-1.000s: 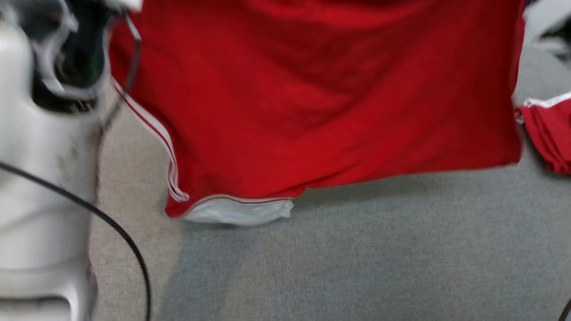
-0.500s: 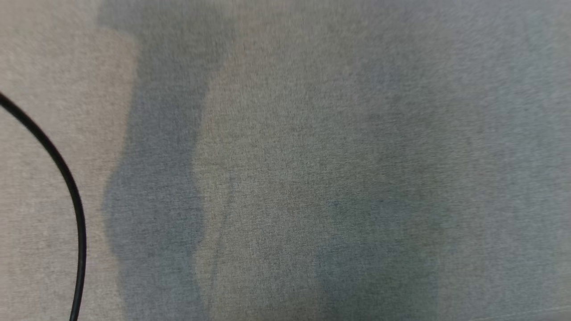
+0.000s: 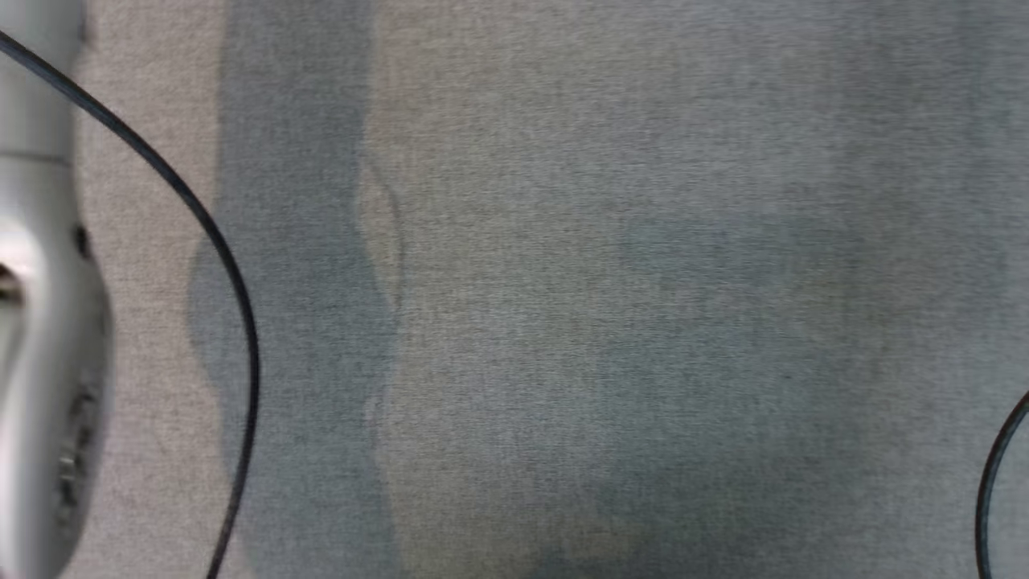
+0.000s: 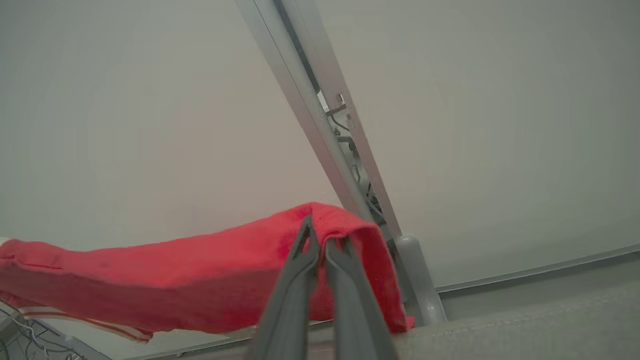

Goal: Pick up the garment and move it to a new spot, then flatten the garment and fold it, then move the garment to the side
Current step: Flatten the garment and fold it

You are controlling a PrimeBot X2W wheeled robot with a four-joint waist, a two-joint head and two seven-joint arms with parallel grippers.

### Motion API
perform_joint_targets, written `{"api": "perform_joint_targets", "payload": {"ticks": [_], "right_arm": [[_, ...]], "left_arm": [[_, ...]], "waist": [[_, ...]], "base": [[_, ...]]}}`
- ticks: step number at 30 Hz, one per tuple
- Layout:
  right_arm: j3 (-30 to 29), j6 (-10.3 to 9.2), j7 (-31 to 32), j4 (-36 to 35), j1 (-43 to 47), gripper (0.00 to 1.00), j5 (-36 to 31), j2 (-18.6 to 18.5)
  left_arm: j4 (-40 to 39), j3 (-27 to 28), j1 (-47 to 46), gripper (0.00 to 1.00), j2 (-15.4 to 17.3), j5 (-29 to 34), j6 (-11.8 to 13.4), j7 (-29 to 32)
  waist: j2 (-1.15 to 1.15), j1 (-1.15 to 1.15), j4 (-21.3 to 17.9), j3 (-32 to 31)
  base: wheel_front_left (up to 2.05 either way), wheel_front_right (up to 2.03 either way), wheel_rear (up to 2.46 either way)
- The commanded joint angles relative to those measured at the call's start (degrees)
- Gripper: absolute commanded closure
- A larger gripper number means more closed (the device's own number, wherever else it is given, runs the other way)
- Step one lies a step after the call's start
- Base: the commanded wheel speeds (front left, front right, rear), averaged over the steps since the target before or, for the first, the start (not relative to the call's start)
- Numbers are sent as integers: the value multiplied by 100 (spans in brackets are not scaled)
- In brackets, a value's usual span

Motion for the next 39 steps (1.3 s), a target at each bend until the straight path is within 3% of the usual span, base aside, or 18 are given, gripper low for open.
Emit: {"api": "perform_joint_targets", "payload": {"ticks": [1,13,25,32,39], "right_arm": [[82,-1,-28,52,200,100,154,-47],[985,-1,245,-49,1533,100,1063,-368],[1546,-1,439,338,2399,100,1616,-742],[1832,-1,431,420,2744,100,1773,-846],[2135,-1,363,454,2990,100,1848,-899]], "left_arm": [[63,-47,192,100,5,29,-52,-38],[585,-809,1615,100,76,626,-345,-53],[1044,-2358,2854,100,529,1501,-483,225],[573,-3481,3574,100,861,1140,-484,885],[-436,-4574,4064,100,1563,423,-484,1647]], "waist": [[0,0,157,94],[0,0,340,-419],[0,0,437,-1309],[0,0,486,-1620],[0,0,489,-1890]], "base": [[0,0,0],[0,0,0],[0,0,0],[0,0,0],[0,0,0]]}}
